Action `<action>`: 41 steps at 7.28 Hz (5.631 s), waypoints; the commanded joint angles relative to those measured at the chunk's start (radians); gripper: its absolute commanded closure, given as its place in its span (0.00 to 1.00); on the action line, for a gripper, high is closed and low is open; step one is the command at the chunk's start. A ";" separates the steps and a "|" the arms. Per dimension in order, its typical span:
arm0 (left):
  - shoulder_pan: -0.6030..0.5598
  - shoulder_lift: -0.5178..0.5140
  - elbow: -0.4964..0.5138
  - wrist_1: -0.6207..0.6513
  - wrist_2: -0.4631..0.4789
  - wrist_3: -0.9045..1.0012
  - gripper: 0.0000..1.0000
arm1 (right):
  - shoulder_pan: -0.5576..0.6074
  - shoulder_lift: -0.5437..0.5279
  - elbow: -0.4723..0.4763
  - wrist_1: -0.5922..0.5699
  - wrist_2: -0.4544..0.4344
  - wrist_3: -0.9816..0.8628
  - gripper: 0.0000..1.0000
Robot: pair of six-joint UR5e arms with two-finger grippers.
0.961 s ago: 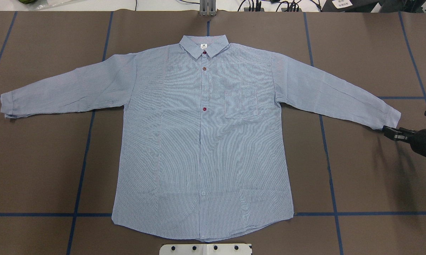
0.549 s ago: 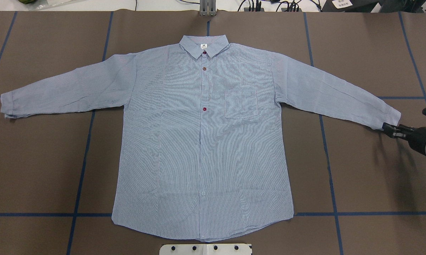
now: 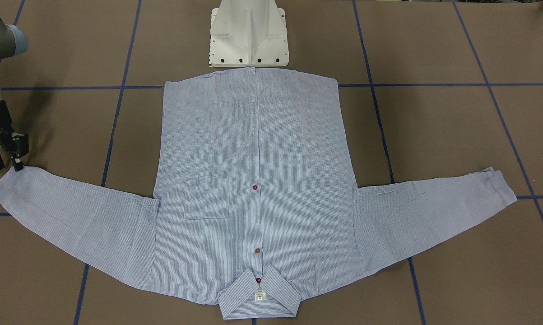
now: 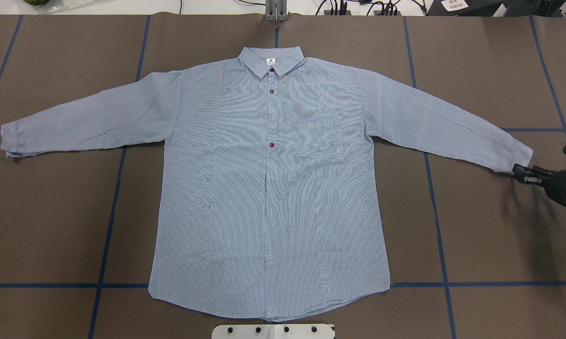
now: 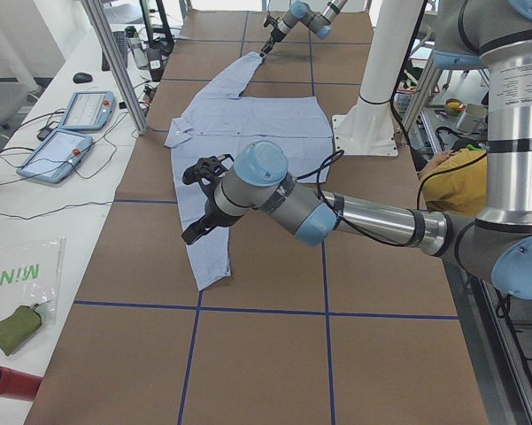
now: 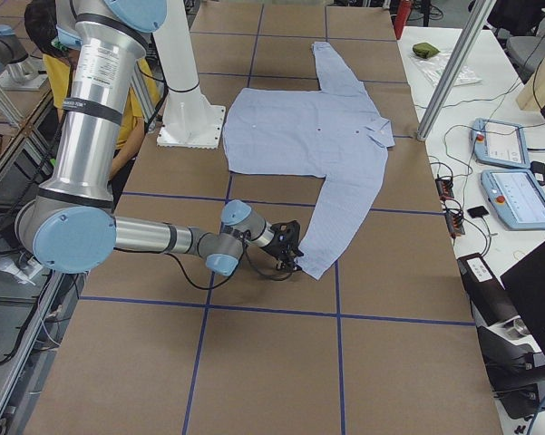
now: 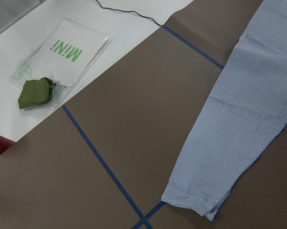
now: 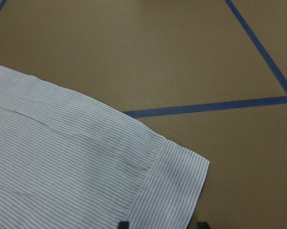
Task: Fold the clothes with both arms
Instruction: 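Lower the right gripper to the sleeve cuff nearest it and grasp, then carry the sleeve with the right gripper across the shirt front and release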
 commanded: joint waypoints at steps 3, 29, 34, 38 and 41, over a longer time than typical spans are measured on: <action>0.000 0.000 0.000 0.000 0.000 0.000 0.00 | -0.006 0.001 -0.001 0.000 -0.001 0.000 1.00; 0.000 0.000 0.016 0.000 -0.012 -0.006 0.00 | -0.288 1.470 -0.487 -0.958 -0.324 0.256 0.13; 0.031 -0.002 0.041 -0.102 -0.014 -0.178 0.00 | -0.137 1.488 -0.389 -1.203 -0.008 0.263 0.00; 0.198 0.023 0.258 -0.419 0.004 -0.387 0.00 | 0.073 1.125 0.047 -1.269 0.296 -0.066 0.00; 0.349 0.023 0.494 -0.853 0.196 -0.740 0.00 | 0.341 0.856 0.254 -1.259 0.612 -0.453 0.00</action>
